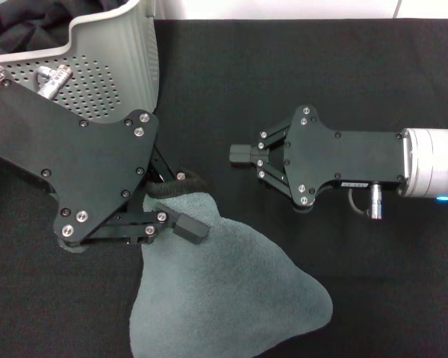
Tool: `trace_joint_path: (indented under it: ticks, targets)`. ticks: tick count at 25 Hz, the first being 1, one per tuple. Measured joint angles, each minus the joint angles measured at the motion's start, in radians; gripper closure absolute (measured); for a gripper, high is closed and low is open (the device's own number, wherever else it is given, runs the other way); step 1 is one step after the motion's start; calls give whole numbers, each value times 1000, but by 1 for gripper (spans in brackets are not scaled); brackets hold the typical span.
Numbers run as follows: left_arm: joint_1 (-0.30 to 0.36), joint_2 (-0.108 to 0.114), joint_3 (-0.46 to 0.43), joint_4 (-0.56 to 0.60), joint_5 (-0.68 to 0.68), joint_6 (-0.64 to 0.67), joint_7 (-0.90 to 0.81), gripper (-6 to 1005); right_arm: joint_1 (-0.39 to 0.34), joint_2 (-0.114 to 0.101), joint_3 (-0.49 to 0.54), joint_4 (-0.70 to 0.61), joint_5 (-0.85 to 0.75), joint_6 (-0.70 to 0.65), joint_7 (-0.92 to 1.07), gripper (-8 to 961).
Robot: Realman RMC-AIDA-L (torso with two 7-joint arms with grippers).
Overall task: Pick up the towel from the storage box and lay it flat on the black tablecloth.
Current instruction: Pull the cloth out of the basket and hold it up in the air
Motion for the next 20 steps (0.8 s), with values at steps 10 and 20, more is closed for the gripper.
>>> trace_joint_path:
  ticks: [10, 20]
  targets:
    - [-23, 8, 6, 54, -13, 3, 9, 972, 3, 22, -8, -27, -149, -20, 27, 843]
    - [-79, 0, 18, 56, -16, 4, 11, 976, 0, 25, -8, -29, -153, -9, -32, 632]
